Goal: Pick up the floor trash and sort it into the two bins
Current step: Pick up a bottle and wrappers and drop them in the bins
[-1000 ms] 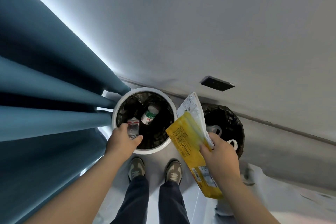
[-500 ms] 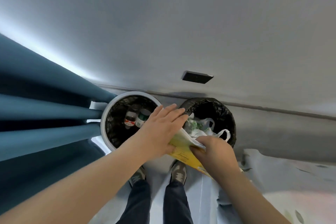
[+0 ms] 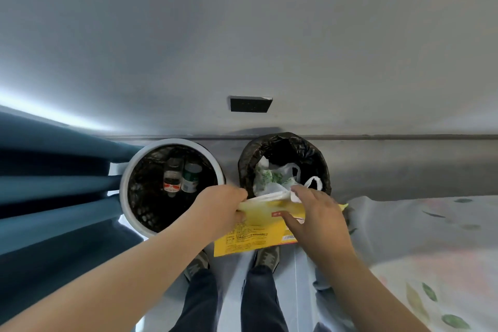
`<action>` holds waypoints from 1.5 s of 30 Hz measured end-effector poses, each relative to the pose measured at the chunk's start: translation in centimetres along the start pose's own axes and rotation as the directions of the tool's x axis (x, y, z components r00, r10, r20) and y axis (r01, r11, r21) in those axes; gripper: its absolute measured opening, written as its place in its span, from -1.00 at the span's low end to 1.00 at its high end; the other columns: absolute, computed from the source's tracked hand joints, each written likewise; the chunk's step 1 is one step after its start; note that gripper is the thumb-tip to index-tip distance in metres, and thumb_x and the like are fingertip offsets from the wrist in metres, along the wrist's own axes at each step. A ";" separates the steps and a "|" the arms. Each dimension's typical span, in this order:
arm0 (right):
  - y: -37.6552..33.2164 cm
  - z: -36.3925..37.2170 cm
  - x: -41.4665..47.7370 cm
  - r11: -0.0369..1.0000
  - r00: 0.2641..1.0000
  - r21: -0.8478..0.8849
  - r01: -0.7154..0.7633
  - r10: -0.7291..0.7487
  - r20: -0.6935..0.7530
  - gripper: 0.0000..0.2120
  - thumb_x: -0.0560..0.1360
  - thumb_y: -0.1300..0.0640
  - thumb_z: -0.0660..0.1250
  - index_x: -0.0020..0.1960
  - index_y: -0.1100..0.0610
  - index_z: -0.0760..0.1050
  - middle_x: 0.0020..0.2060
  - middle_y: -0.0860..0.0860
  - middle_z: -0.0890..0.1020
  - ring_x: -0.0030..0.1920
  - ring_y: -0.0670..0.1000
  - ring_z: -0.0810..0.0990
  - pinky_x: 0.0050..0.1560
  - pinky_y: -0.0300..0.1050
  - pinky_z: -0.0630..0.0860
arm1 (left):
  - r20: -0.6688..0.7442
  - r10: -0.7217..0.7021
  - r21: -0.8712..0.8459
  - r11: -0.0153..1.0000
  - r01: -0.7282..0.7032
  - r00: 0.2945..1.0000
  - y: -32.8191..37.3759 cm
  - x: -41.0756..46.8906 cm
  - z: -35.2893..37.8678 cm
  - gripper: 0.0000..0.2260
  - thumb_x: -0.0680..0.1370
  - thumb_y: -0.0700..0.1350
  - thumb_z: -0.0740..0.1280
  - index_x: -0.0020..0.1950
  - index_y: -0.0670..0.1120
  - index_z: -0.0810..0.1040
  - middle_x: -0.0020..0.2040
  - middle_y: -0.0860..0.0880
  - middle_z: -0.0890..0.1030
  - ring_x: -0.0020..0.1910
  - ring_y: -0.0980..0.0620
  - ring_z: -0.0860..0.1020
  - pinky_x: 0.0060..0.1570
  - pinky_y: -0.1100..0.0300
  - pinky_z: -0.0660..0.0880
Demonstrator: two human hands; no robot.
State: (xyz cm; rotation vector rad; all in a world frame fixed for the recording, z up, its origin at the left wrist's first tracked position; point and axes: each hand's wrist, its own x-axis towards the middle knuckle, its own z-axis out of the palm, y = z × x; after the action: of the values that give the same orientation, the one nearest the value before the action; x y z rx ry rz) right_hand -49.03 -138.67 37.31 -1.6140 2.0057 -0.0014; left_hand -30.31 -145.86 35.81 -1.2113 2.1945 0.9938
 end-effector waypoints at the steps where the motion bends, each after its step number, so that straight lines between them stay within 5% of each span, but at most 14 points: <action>1: 0.8 0.2 0.0 1.000 1.000 -0.016 -0.013 0.012 -0.026 -0.52 0.38 0.01 0.50 0.25 0.09 0.51 0.09 0.04 0.62 0.15 0.14 0.55 0.21 0.09 0.45 | -0.006 -0.034 -0.047 0.998 0.033 0.999 0.0 0.1 0.2 -0.83 0.57 0.02 0.26 0.00 -0.07 0.43 -0.09 0.01 0.52 -0.02 -0.03 0.53 -0.14 0.16 0.39; 5: 3.3 0.2 0.1 0.995 0.995 -0.012 -0.095 0.095 0.012 -0.35 0.44 0.07 0.44 0.46 0.06 0.27 0.46 0.07 0.30 0.50 0.11 0.18 0.50 0.07 0.12 | -0.030 -0.164 -0.241 0.959 0.152 0.986 0.4 0.8 1.1 -0.77 0.52 0.06 0.32 0.01 -0.09 0.50 -0.11 -0.01 0.56 -0.12 -0.01 0.52 -0.25 0.17 0.37; 9: 5.1 0.8 0.0 0.978 0.981 0.123 -0.167 0.152 0.123 -0.27 0.53 0.06 0.35 0.55 -0.07 0.02 0.57 -0.03 -0.06 0.57 0.02 -0.11 0.48 -0.03 0.15 | 0.060 -0.314 -0.511 0.806 0.300 0.948 1.0 2.0 2.5 -0.77 0.46 0.04 0.40 -0.03 -0.10 0.56 -0.13 -0.06 0.62 -0.15 -0.04 0.58 -0.24 0.12 0.49; 13: 6.7 2.6 1.2 0.972 0.951 0.102 -0.213 0.182 0.251 -0.28 0.55 -0.01 0.31 0.56 -0.07 -0.02 0.57 -0.04 -0.04 0.56 0.02 -0.01 0.46 -0.04 0.21 | 0.150 -0.394 -0.737 0.567 0.368 0.907 1.6 3.8 3.7 -0.87 0.48 -0.05 0.43 -0.06 -0.08 0.62 -0.13 -0.02 0.66 -0.14 0.01 0.62 -0.12 0.11 0.57; 19: 8.9 5.8 4.6 0.948 0.911 0.139 -0.286 0.224 0.347 -0.40 0.59 -0.10 0.20 0.56 -0.05 0.06 0.53 -0.05 0.16 0.47 0.03 0.26 0.36 -0.02 0.37 | 0.257 -0.474 -0.859 0.287 0.424 0.842 2.0 8.3 6.2 -0.90 0.50 -0.07 0.42 -0.08 -0.07 0.60 -0.07 -0.10 0.67 -0.16 -0.04 0.61 -0.34 0.22 0.46; 28: 12.2 10.9 7.5 0.955 0.823 0.137 -0.264 0.150 0.548 -0.38 0.58 -0.23 0.11 0.56 -0.03 0.08 0.56 -0.02 0.07 0.54 0.08 0.09 0.49 0.03 0.13 | 0.366 -0.457 -0.847 0.196 0.493 0.811 1.6 13.6 10.5 -0.95 0.48 -0.14 0.43 -0.11 -0.08 0.59 -0.06 -0.13 0.67 -0.07 -0.13 0.65 -0.01 -0.04 0.61; 35: 12.9 12.5 7.9 0.967 0.808 0.120 -0.226 0.117 0.577 -0.40 0.58 -0.24 0.11 0.54 0.00 0.15 0.54 0.00 0.16 0.53 0.07 0.12 0.51 0.02 0.13 | 0.454 -0.474 -0.840 0.054 0.540 0.754 1.4 13.8 11.8 -0.93 0.48 -0.22 0.43 -0.12 -0.12 0.55 -0.02 -0.18 0.66 -0.07 -0.14 0.64 -0.09 0.00 0.60; 45: 12.8 10.9 7.5 0.949 0.831 0.265 -0.173 -0.004 0.557 -0.32 0.49 -0.27 0.26 0.52 -0.05 0.19 0.46 -0.11 0.29 0.43 -0.04 0.28 0.40 -0.11 0.28 | 0.326 -0.568 -0.830 0.211 0.517 0.756 1.5 15.6 11.7 -0.75 0.41 -0.10 0.50 -0.01 -0.18 0.55 -0.06 -0.15 0.65 -0.10 -0.14 0.65 -0.07 -0.12 0.63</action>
State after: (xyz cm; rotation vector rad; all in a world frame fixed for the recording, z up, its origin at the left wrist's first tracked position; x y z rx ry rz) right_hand -56.85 -138.23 20.67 -1.1541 1.5303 0.1643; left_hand -39.28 -144.80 18.46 -2.2600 0.8599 1.8491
